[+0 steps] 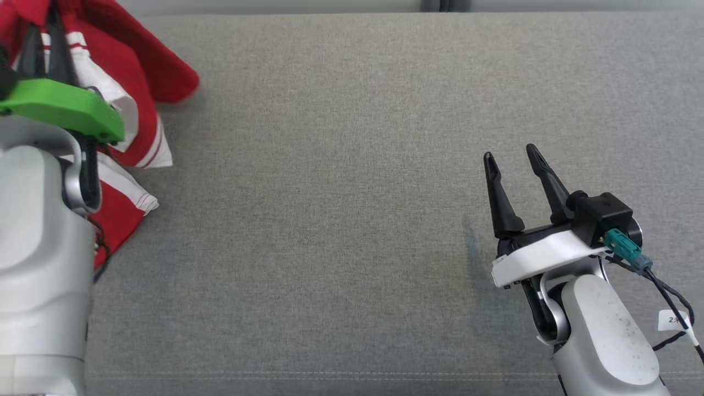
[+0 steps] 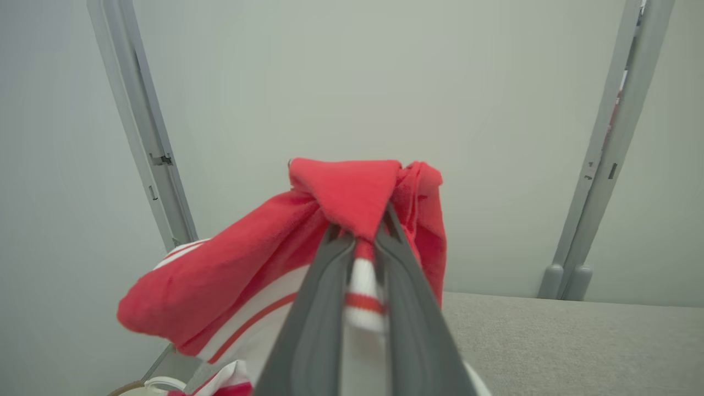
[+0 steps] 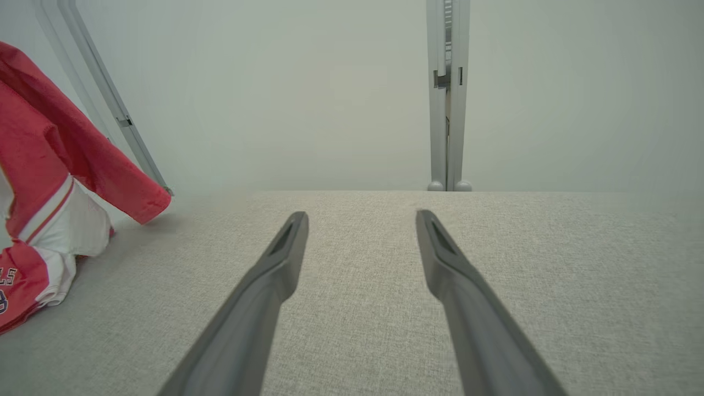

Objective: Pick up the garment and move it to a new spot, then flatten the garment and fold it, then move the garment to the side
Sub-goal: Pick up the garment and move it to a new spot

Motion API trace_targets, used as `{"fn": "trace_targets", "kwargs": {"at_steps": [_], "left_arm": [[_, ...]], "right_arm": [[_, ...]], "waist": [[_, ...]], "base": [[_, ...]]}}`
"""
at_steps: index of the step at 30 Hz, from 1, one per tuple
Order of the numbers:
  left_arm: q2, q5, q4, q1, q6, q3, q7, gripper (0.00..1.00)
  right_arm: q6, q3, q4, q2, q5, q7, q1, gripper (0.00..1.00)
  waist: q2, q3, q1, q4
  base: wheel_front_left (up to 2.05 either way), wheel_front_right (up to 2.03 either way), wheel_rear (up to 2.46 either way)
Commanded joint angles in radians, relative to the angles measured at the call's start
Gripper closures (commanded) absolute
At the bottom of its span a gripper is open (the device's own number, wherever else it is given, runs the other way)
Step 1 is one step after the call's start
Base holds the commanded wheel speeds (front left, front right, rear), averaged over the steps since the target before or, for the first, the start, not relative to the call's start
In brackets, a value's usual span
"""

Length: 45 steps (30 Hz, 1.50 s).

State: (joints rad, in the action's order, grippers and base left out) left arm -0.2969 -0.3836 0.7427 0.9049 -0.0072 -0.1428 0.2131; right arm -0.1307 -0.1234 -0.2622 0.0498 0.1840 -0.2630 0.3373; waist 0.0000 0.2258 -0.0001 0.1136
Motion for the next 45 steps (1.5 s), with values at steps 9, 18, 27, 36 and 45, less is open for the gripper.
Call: {"fn": "trace_targets", "kwargs": {"at_steps": [9, 18, 27, 36, 45], "left_arm": [[0.062, -0.010, -0.362, -0.279, 0.057, -0.045, -0.049, 1.00], [0.096, -0.006, -0.545, -0.415, 0.090, -0.112, -0.138, 1.00], [0.153, -0.009, -0.457, -0.337, 0.046, -0.186, -0.147, 1.00], [0.204, -0.018, -0.252, -0.228, 0.011, -0.242, -0.157, 1.00], [0.237, -0.030, -0.083, -0.220, -0.063, -0.366, -0.174, 1.00]], "right_arm": [[0.000, 0.009, 0.018, 0.003, 0.011, -0.004, -0.051, 0.00], [0.000, 0.012, 0.027, 0.003, -0.022, -0.004, -0.040, 0.00], [0.000, 0.035, 0.043, 0.002, -0.023, -0.004, -0.022, 0.00], [0.000, 0.029, 0.051, 0.002, 0.019, -0.004, -0.006, 0.00], [0.000, 0.035, 0.053, 0.002, 0.032, -0.004, -0.001, 0.00]], "waist": [[0.0000, -0.093, 0.0001, -0.083], [0.0000, -0.075, 0.0001, -0.231], [0.0000, -0.021, 0.0001, -0.349], [0.0000, 0.037, 0.0001, -0.417], [0.0000, 0.066, 0.0001, -0.416]], "base": [[0.00, 0.00, 0.00], [0.00, 0.00, 0.00], [0.00, 0.00, 0.00], [0.00, 0.00, 0.00], [0.00, 0.00, 0.00]]}}
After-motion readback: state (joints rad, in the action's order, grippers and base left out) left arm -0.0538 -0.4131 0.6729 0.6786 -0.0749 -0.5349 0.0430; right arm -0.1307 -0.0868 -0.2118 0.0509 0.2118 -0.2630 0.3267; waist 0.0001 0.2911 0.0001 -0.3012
